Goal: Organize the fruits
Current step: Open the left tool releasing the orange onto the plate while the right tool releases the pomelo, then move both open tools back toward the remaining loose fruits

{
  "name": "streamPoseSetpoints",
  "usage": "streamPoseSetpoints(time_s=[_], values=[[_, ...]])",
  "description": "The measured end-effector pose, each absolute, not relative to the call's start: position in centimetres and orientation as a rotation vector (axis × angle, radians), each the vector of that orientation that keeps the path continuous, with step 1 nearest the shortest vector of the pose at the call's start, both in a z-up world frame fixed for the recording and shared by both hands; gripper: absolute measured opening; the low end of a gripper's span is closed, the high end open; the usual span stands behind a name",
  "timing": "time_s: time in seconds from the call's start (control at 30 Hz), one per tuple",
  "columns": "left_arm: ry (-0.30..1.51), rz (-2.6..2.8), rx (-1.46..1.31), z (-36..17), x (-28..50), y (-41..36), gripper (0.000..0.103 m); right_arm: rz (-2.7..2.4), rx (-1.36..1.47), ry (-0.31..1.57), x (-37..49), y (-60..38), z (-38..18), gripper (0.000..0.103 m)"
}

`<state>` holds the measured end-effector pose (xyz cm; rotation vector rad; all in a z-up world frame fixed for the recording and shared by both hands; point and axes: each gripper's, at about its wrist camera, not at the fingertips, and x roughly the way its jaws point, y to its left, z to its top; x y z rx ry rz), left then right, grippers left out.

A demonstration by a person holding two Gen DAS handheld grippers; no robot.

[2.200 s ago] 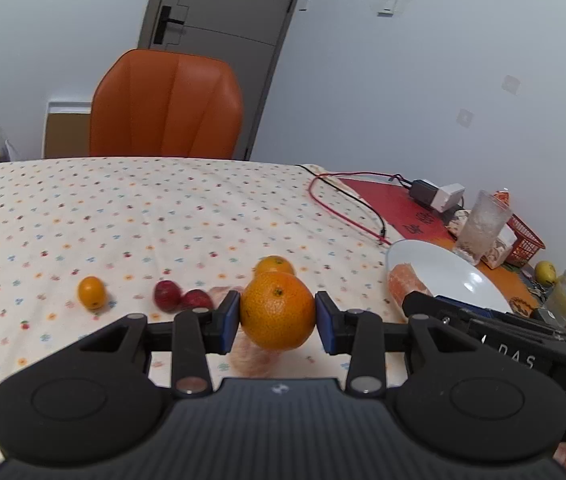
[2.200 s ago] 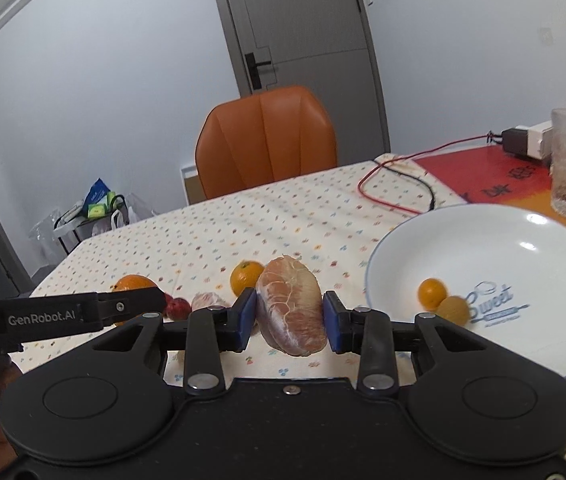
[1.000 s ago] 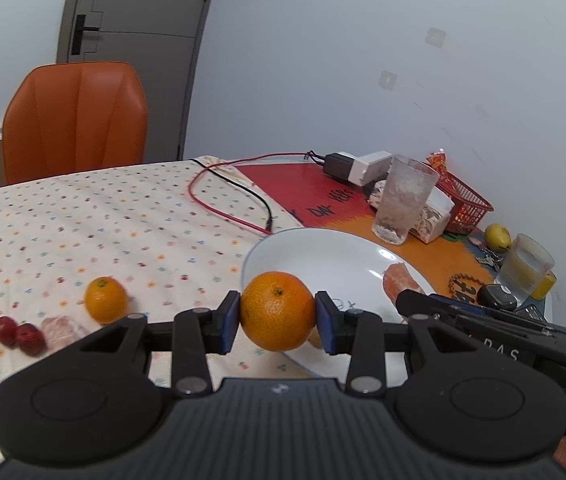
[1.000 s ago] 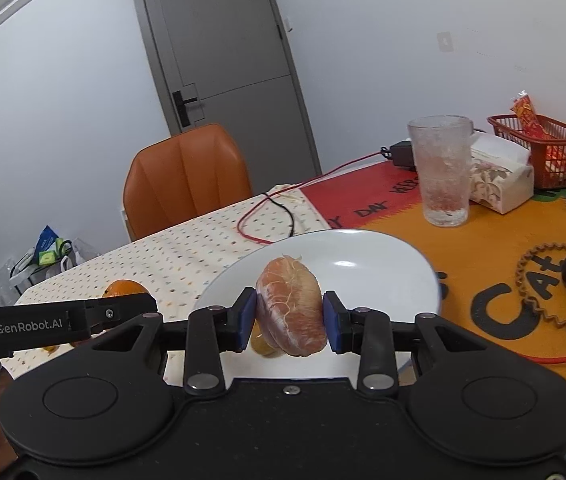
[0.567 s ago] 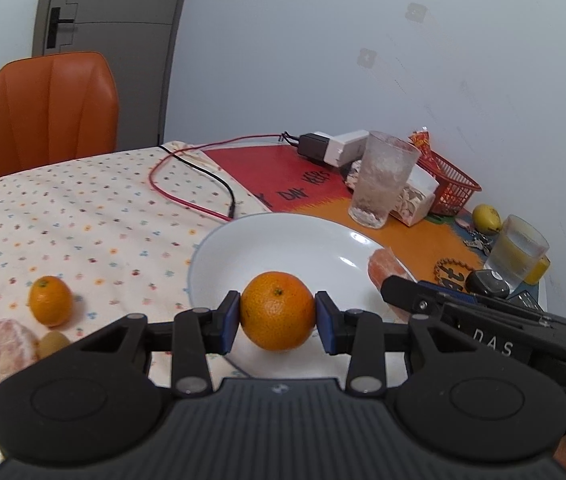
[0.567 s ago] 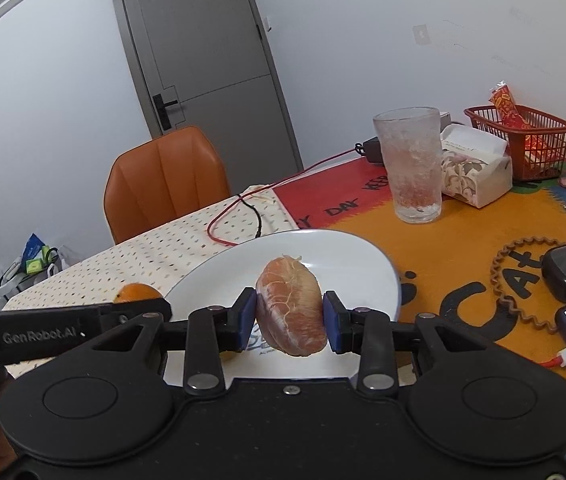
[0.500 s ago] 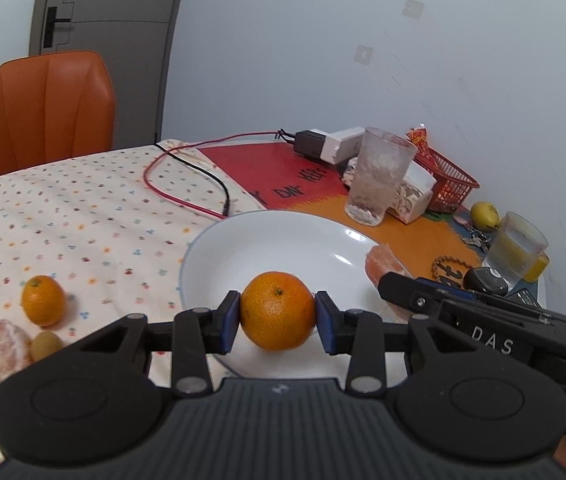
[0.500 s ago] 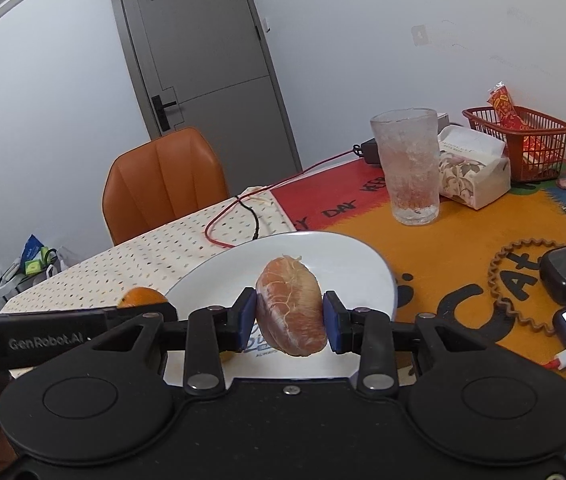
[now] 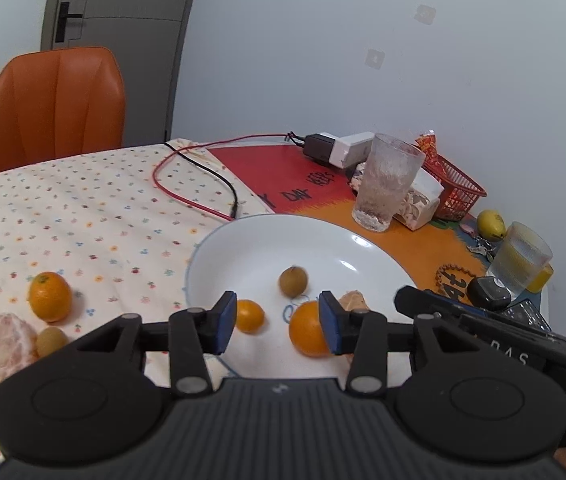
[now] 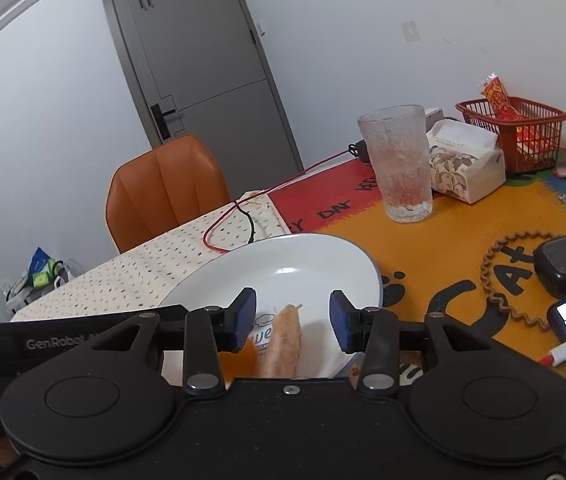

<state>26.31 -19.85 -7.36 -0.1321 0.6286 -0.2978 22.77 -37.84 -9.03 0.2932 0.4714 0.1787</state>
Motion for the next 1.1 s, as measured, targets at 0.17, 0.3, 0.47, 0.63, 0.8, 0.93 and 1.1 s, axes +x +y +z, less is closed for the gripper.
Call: streamPoseSetpoints(time_s=[0.17, 0.3, 0.47, 0.63, 0.8, 0.93, 1.1], values=[[0.614, -0.261, -0.136, -6.9, 25.6, -18.3, 0.051, 0.172, 0.318, 0.474, 22.3, -38.0, -9.3, 0.042], [0.613, -0.238, -0.148, -6.7, 25.1, -16.9, 0.051, 0.172, 0.338, 0.483, 22.0, -38.1, -9.6, 0.042], [0.606, -0.212, -0.158, -6.4, 24.3, -15.3, 0.056, 0.187, 0.341, 0.490, 21.6, -37.4, -9.7, 0.043], [0.582, -0.181, -0.158, -6.1, 23.3, -13.9, 0.074, 0.200, 0.329, 0.491, 21.2, -36.1, -9.5, 0.048], [0.570, -0.148, -0.156, -5.7, 22.6, -12.6, 0.081, 0.216, 0.322, 0.489, 20.7, -35.0, -9.2, 0.060], [0.544, -0.114, -0.163, -5.2, 21.8, -11.5, 0.088, 0.232, 0.314, 0.476, 20.3, -34.2, -8.7, 0.074], [0.529, -0.081, -0.186, -4.9, 20.9, -9.9, 0.093, 0.257, 0.316, 0.446, 19.7, -33.1, -7.9, 0.096]])
